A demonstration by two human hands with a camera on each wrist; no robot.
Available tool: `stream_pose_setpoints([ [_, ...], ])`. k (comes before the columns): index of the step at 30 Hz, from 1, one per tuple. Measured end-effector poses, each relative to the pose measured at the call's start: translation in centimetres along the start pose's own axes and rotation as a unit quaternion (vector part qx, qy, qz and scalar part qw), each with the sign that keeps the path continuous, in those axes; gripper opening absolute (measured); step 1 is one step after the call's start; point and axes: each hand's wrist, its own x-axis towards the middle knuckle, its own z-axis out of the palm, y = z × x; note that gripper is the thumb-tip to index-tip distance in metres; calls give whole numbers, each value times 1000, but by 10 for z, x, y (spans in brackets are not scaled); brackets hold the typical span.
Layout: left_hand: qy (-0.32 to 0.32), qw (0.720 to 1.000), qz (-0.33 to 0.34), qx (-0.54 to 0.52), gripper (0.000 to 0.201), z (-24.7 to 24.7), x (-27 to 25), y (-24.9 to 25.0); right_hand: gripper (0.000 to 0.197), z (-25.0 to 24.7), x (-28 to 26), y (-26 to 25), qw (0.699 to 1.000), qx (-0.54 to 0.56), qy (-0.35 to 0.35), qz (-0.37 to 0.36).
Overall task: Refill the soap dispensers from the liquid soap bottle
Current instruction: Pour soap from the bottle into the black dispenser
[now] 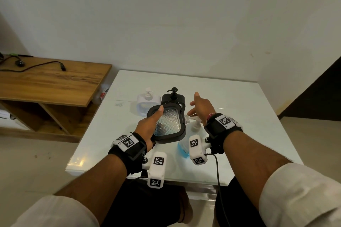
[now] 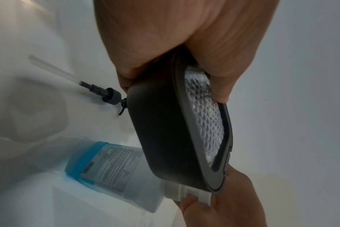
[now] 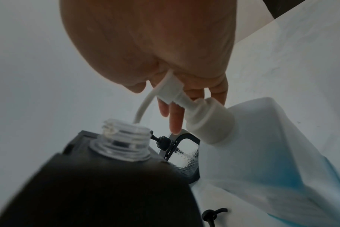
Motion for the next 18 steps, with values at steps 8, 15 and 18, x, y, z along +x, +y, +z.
stream_pose_setpoints([
  [8,-1,1000,-3,-4,47,1,4,-2,53,11,16,0,999,-25,-10,32],
  [15,-12,1000,-12,-8,44,0,7,-1,52,13,25,7,993,-116,13,31],
  [18,-14,1000,-12,-5,44,1,9,0,36,15,31,16,990,-128,36,40],
])
